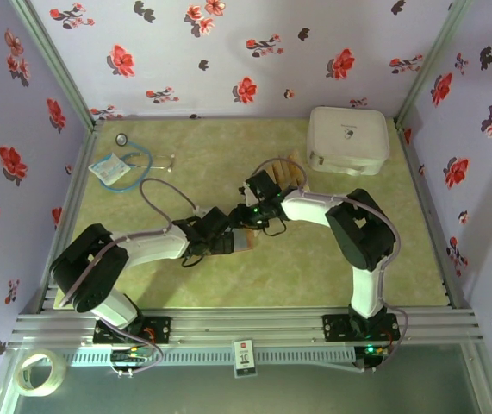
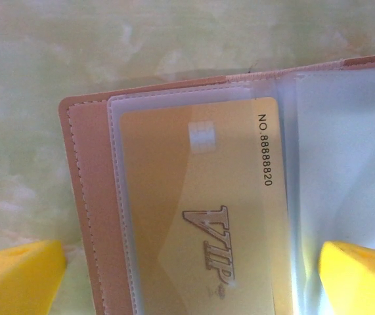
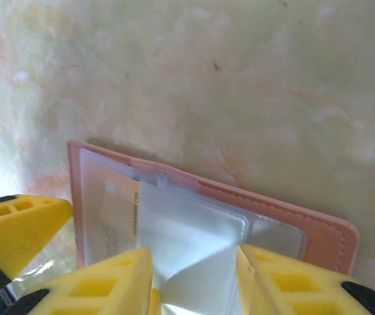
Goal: Put the credit cards into the card holder
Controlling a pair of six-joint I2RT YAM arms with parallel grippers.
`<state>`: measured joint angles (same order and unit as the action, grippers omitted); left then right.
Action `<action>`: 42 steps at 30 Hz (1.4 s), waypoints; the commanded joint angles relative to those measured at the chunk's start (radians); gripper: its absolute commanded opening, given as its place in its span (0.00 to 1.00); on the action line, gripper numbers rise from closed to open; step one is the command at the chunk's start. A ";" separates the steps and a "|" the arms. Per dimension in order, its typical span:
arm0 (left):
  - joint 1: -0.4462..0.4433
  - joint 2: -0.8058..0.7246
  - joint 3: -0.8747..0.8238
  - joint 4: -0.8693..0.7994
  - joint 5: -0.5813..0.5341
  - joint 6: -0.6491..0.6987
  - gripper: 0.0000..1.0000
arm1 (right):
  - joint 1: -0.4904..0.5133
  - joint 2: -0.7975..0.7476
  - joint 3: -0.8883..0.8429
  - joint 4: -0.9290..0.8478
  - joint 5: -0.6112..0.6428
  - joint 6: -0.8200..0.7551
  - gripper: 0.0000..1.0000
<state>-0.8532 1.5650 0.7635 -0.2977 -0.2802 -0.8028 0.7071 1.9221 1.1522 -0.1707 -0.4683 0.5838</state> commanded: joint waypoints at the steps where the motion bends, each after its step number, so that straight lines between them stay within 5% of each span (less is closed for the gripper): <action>1: -0.003 -0.007 -0.020 -0.030 -0.018 0.002 1.00 | -0.006 0.004 -0.018 -0.029 0.028 -0.018 0.38; 29: -0.003 -0.016 -0.030 -0.017 -0.019 0.006 1.00 | 0.012 0.007 0.010 0.029 -0.101 0.028 0.37; 42: -0.003 -0.019 -0.038 -0.007 -0.019 0.004 1.00 | 0.006 -0.098 -0.075 -0.008 0.008 0.039 0.37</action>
<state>-0.8528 1.5562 0.7502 -0.2813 -0.2806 -0.8024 0.7116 1.8771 1.1061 -0.1638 -0.4969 0.6006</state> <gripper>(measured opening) 0.997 0.367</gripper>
